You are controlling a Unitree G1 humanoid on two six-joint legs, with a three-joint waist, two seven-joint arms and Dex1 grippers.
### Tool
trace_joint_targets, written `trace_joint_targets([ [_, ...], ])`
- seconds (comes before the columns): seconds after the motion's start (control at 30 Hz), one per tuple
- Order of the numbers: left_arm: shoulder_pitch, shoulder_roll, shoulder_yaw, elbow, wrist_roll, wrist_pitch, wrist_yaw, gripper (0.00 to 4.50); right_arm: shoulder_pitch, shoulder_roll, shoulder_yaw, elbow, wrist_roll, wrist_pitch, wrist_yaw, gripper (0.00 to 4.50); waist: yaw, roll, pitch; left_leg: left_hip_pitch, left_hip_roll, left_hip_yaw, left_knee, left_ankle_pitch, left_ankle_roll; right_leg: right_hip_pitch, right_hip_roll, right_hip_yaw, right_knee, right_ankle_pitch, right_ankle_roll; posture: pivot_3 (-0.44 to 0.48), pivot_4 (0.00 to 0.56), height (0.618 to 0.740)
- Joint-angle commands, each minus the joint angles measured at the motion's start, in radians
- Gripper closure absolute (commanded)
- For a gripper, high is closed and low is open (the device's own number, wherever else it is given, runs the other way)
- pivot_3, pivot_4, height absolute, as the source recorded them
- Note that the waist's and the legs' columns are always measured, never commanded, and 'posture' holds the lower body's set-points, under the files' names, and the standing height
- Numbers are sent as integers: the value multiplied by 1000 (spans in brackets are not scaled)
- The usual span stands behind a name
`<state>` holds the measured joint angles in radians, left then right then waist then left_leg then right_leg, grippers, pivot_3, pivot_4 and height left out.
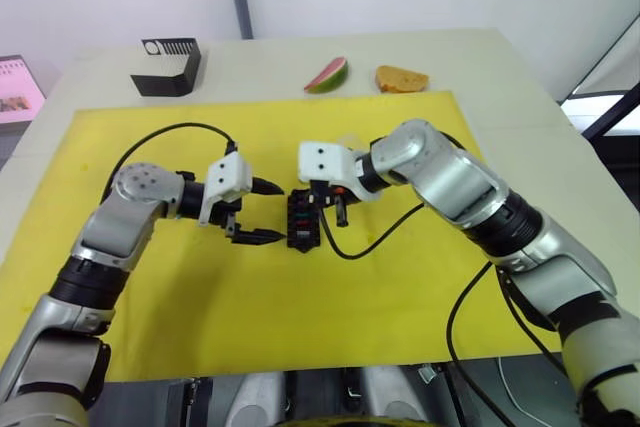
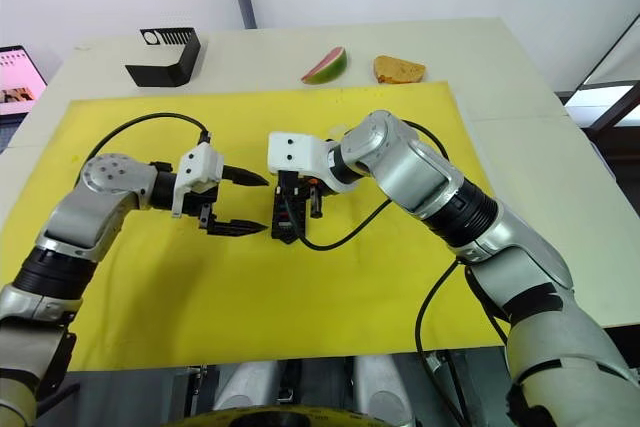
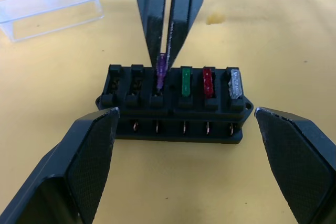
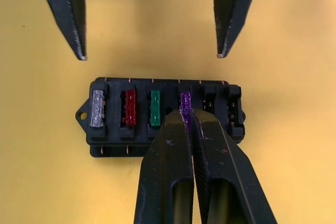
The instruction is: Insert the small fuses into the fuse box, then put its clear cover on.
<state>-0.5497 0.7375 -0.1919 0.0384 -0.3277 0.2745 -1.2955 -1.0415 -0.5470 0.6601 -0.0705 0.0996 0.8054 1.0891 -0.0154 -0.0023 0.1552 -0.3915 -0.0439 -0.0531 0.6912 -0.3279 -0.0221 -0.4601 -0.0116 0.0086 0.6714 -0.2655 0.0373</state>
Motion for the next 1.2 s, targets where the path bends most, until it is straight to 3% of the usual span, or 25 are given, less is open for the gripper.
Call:
trace_joint_targets([
  [0.03,0,5,35,-32,-7,-9,3,150,-5,13,-16,-2,-19,-13,9,4500,0,0,0,0,0,0,0,0,0,0,0,0,0,0,0,0,150,740],
  [1.2,8,5,37,-46,-2,-7,0,150,-22,70,-23,70,-80,0,64,4500,-2,0,0,0,0,0,7,-1,1,0,0,0,7,0,0,0,150,740],
])
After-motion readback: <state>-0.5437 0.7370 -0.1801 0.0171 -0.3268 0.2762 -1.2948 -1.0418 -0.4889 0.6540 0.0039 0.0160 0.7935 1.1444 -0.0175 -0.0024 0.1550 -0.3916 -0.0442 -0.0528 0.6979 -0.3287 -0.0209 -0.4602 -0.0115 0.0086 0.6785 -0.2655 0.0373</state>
